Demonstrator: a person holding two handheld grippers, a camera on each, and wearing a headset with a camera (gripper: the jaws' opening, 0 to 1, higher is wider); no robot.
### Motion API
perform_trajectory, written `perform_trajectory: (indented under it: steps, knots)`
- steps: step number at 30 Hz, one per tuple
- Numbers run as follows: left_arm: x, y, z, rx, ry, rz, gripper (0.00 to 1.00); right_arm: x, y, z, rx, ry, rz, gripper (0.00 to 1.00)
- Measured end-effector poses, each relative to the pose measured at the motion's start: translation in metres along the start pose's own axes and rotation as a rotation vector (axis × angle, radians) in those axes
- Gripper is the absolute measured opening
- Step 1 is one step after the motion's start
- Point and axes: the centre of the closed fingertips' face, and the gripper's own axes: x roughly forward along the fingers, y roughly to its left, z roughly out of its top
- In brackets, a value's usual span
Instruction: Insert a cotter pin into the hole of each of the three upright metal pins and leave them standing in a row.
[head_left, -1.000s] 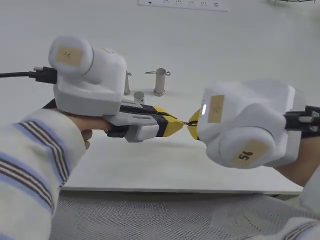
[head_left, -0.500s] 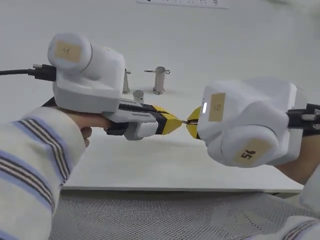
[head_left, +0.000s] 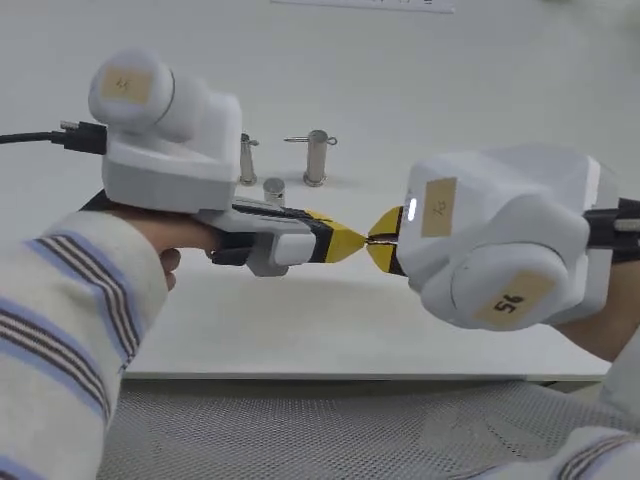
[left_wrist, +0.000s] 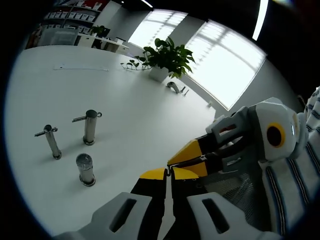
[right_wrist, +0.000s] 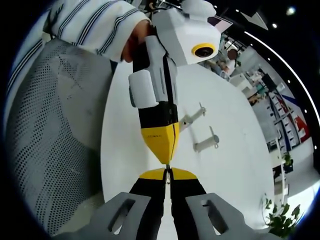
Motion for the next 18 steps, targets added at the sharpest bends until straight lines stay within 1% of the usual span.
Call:
perform_trajectory:
  steps: [4,9,10,18]
  knots:
    - [0.0005,0.0003,0.0005,-0.018,0.003,0.006,0.01,0.0003,-0.0006,-0.0003,-0.008,0.002,0.000,0.03]
    - [0.0008,-0.0009,0.0020,0.007,0.000,0.013,0.00,0.0002,-0.0021,-0.0004,-0.010,0.000,-0.001,0.03]
    - [0.0006,-0.0012,0.0025,0.020,-0.001,0.014,0.00,0.0001,-0.0024,-0.0002,-0.012,-0.001,-0.001,0.03]
    - [-0.0009,-0.0031,0.0031,0.042,0.003,0.015,0.00,-0.0005,-0.0033,0.0013,-0.024,-0.008,0.000,0.04]
